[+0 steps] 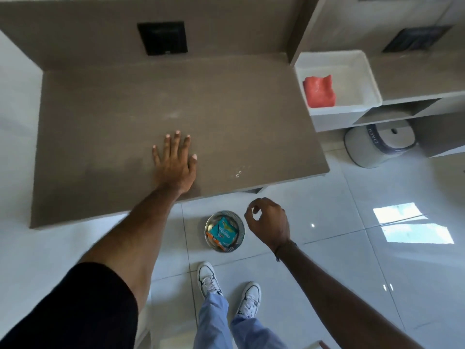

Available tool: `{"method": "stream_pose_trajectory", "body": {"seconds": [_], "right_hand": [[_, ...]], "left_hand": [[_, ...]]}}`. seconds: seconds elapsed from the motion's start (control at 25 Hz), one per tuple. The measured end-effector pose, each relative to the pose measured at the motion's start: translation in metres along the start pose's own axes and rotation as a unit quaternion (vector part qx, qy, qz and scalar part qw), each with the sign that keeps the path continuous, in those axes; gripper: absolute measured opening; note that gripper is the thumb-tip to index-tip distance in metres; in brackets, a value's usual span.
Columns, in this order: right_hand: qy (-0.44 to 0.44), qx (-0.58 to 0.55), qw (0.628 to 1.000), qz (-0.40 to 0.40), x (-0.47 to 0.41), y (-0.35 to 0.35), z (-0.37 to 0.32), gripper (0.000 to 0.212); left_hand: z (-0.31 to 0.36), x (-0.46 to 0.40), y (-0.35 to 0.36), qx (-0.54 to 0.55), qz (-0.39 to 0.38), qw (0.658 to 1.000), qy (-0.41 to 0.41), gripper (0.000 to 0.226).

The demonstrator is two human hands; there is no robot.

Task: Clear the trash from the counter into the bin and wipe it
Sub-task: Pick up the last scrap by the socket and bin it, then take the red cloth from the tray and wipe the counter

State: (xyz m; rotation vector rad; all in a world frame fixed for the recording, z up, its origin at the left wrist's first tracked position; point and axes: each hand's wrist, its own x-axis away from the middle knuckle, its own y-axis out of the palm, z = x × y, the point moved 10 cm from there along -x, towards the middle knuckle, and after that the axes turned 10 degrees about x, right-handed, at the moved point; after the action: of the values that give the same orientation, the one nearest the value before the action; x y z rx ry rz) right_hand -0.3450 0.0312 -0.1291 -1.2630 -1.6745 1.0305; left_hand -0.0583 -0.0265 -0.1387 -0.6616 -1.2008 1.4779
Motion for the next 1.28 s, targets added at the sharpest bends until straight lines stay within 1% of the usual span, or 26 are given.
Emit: {"method": "stream_pose_trajectory", "body": {"seconds": [0.08, 0.12, 0.2, 0.28, 0.4, 0.52, 0.64, 0.72, 0.76, 0.84, 0.88, 0.92, 1.0, 1.04, 1.12, 1.2, 1.28], "right_hand": [[0.013, -0.014, 0.999, 0.04, -0.021, -0.046, -0.013, 0.015], [0.019, -0.023, 0.999, 0.045, -0.034, -0.065, -0.018, 0.021], [0.046, -0.035, 0.997, 0.044, -0.063, -0.099, -0.019, 0.032], [0.08, -0.042, 0.995, 0.044, -0.093, -0.128, -0.007, 0.039], [0.108, -0.052, 0.991, 0.052, -0.142, -0.165, 0.025, 0.045], [0.141, -0.075, 0.985, 0.066, -0.192, -0.191, 0.079, 0.049], [0.179, -0.089, 0.976, 0.082, -0.252, -0.201, 0.148, 0.053], [0.195, -0.09, 0.974, 0.069, -0.293, -0.196, 0.188, 0.056], [0.203, -0.092, 0.973, 0.058, -0.312, -0.191, 0.204, 0.057], [0.214, -0.091, 0.972, 0.032, -0.351, -0.178, 0.233, 0.058], [0.215, -0.089, 0.972, 0.011, -0.366, -0.169, 0.241, 0.056], [0.216, -0.089, 0.972, -0.016, -0.38, -0.159, 0.249, 0.053], [0.217, -0.093, 0.969, -0.074, -0.403, -0.14, 0.259, 0.045], [0.214, -0.096, 0.968, -0.093, -0.411, -0.132, 0.262, 0.042], [0.208, -0.108, 0.965, -0.115, -0.422, -0.12, 0.269, 0.038], [0.225, -0.145, 0.953, -0.141, -0.428, -0.108, 0.279, 0.038], [0.256, -0.212, 0.926, -0.176, -0.426, -0.102, 0.285, 0.044]], "left_hand": [[0.014, -0.008, -0.017, 0.046, -0.033, 0.998, -0.031, 0.063], [0.025, -0.011, -0.027, 0.089, -0.045, 0.994, -0.046, 0.061], [0.059, -0.017, -0.042, 0.214, -0.057, 0.973, -0.057, 0.059], [0.098, -0.025, -0.05, 0.29, -0.067, 0.953, -0.053, 0.059], [0.153, -0.046, -0.045, 0.331, -0.075, 0.939, -0.052, 0.055], [0.207, -0.075, -0.027, 0.356, -0.083, 0.93, -0.045, 0.048], [0.268, -0.118, -0.002, 0.351, -0.083, 0.933, -0.019, 0.038], [0.311, -0.15, 0.014, 0.333, -0.075, 0.94, 0.013, 0.031], [0.334, -0.166, 0.022, 0.297, -0.065, 0.951, 0.046, 0.027], [0.385, -0.199, 0.036, 0.163, -0.026, 0.978, 0.13, 0.021], [0.406, -0.211, 0.044, 0.091, -0.015, 0.983, 0.16, 0.025], [0.423, -0.221, 0.054, 0.029, -0.02, 0.984, 0.175, 0.033], [0.442, -0.243, 0.077, -0.077, -0.051, 0.982, 0.164, 0.05], [0.446, -0.251, 0.088, -0.115, -0.069, 0.979, 0.152, 0.055], [0.448, -0.262, 0.109, -0.15, -0.096, 0.976, 0.126, 0.061], [0.448, -0.271, 0.119, -0.106, -0.096, 0.986, 0.09, 0.064], [0.446, -0.276, 0.108, -0.015, -0.075, 0.996, 0.046, 0.059]]}}
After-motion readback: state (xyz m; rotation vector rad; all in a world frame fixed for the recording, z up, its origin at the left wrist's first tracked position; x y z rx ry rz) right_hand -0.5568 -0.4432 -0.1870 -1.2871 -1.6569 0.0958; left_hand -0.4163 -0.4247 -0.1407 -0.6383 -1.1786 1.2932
